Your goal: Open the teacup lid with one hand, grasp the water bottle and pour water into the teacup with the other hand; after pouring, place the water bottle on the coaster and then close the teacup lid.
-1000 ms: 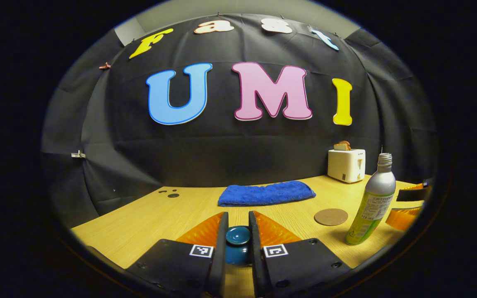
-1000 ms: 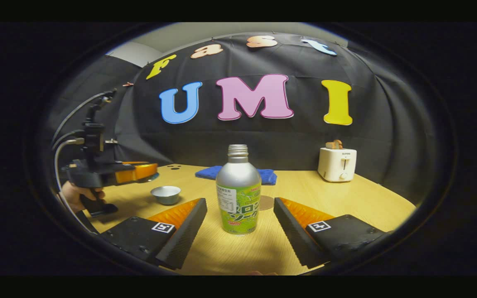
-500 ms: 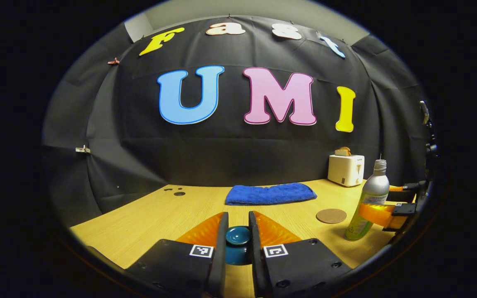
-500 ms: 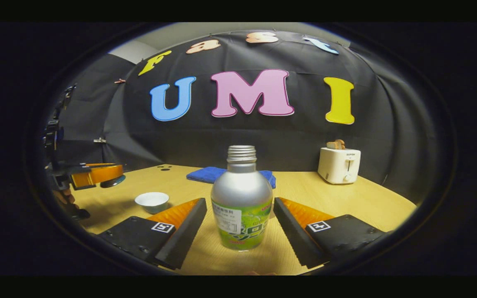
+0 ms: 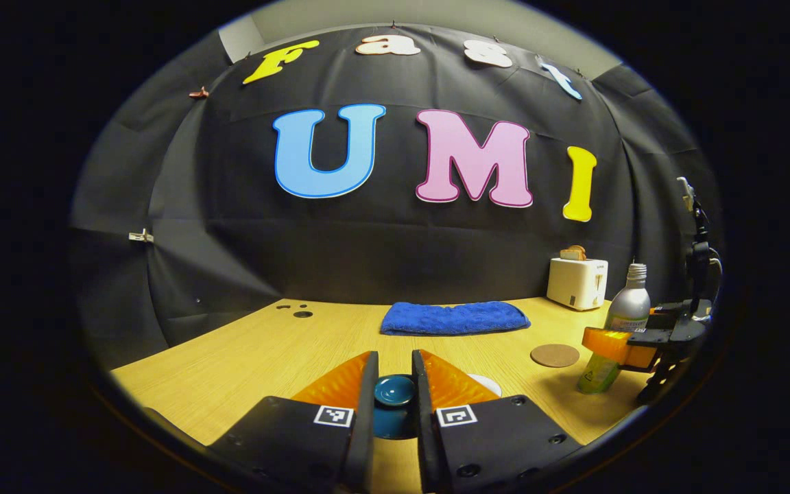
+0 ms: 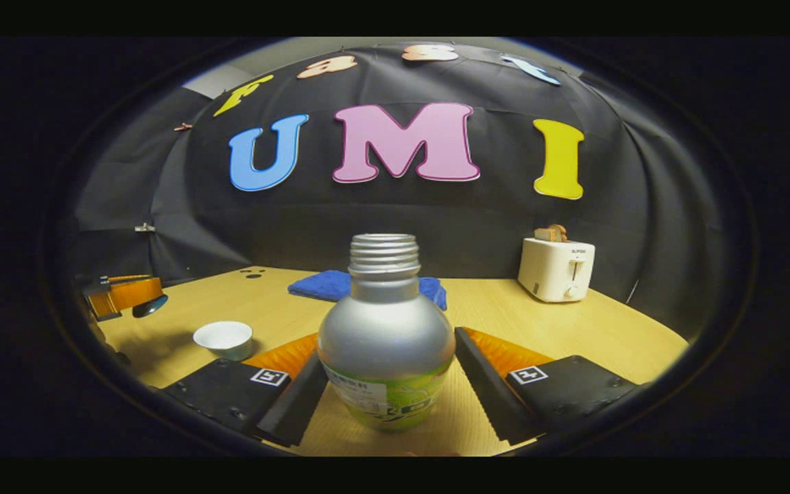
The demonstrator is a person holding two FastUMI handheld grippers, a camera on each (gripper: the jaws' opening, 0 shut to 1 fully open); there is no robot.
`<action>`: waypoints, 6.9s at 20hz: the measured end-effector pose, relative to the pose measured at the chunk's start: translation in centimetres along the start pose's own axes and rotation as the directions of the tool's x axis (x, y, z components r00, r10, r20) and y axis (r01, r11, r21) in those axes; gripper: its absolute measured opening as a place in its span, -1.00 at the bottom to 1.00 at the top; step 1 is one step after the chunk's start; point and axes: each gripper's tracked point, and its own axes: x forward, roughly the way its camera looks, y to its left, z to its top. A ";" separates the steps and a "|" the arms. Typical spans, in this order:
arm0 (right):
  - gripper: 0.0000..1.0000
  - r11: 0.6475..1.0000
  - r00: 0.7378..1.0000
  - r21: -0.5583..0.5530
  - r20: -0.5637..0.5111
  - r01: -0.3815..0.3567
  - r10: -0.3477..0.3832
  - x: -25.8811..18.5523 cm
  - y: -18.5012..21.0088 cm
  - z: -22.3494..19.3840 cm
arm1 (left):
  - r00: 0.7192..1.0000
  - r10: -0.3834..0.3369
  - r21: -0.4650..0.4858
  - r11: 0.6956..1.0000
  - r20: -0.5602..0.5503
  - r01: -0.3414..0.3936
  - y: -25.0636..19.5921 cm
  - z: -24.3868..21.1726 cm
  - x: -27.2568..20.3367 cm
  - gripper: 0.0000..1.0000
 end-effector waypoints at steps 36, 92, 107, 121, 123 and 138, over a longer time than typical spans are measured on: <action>0.62 0.425 0.987 -0.904 0.032 -0.039 0.159 6.3 7.3 3.9 | 0.996 0.072 -0.023 0.997 0.049 -0.071 7.2 0.9 -1.6 -0.41; 0.55 -0.385 0.941 -0.915 -0.019 0.120 0.337 10.0 12.5 1.2 | 0.997 0.063 0.019 0.998 0.031 -0.064 9.7 0.2 -1.1 -0.41; 0.55 -0.445 0.922 -0.870 0.029 0.214 0.386 9.6 12.6 4.5 | 0.998 0.053 0.023 0.998 0.034 -0.054 9.3 0.5 -1.1 -0.41; 0.60 -0.511 0.905 -0.806 0.068 0.299 0.420 8.6 13.7 7.0 | 0.998 0.039 0.016 0.999 0.040 -0.039 9.3 0.7 -1.5 -0.41; 0.60 -0.520 0.903 -0.798 0.069 0.305 0.423 8.6 13.8 7.3 | 0.998 0.039 0.015 0.999 0.047 -0.040 9.4 0.9 -1.7 -0.41; 0.55 -0.532 0.888 -0.770 0.093 0.351 0.450 8.1 14.4 8.2 | 0.995 0.060 0.006 0.998 0.077 -0.060 9.8 1.7 -2.6 -0.41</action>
